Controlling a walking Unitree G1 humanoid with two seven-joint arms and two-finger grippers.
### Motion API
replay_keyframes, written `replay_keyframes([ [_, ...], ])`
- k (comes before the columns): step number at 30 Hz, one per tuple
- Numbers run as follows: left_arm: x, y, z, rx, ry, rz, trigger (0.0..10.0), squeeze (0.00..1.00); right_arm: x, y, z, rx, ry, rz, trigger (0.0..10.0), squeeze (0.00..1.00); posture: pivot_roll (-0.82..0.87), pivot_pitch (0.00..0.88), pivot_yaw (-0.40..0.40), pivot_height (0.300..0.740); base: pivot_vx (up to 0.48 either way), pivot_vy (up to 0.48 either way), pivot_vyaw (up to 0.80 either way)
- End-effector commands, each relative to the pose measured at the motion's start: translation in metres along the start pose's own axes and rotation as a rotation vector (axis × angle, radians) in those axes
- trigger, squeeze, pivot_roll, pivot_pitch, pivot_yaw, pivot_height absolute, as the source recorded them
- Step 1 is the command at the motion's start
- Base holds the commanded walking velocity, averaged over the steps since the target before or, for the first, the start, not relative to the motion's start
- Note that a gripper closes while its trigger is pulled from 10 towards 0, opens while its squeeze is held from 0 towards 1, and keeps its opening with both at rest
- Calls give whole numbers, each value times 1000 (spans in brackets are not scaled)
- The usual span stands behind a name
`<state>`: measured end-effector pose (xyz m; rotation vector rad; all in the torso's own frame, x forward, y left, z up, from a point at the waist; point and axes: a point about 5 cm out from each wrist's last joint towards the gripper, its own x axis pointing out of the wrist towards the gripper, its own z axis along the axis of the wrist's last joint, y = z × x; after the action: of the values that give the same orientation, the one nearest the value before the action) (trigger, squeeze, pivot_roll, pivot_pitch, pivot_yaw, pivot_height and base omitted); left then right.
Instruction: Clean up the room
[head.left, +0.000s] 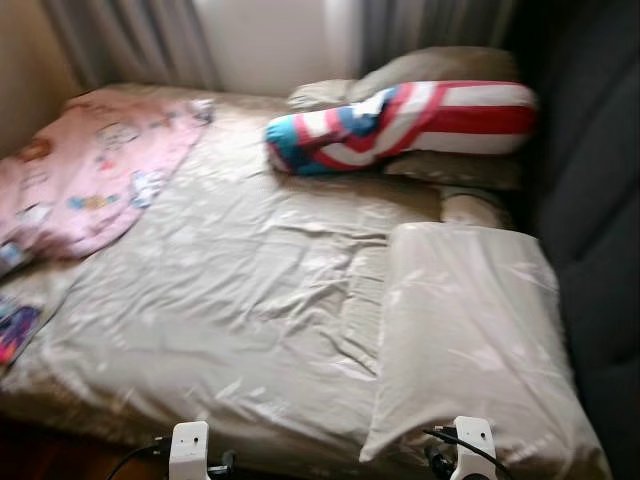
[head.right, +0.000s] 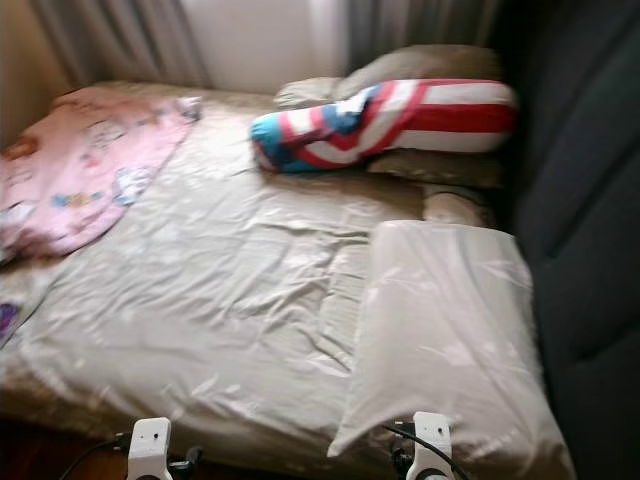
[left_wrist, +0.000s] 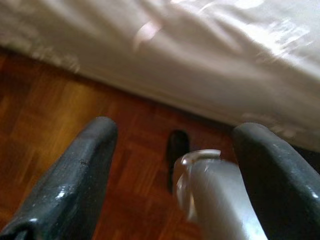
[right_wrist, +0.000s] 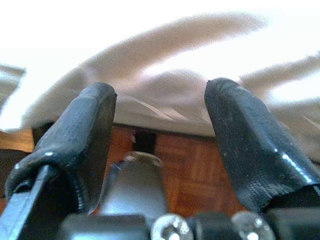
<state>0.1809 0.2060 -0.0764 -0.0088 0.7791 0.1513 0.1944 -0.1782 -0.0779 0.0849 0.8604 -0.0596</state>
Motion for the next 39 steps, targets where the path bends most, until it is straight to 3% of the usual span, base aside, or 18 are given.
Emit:
replay_keyframes([
  [1, -1, 1, -4, 0, 24, 9, 10000, 0, -2, -3, -7, 6, 18, -12, 10000, 0, -37, 102, -14, 740, 0, 0, 0],
  [39, -1, 1, -7, -3, 51, 9, 10000, 0, -2, -3, -10, 19, 28, -17, 10000, 0, -35, 105, -11, 740, 0, 0, 0],
])
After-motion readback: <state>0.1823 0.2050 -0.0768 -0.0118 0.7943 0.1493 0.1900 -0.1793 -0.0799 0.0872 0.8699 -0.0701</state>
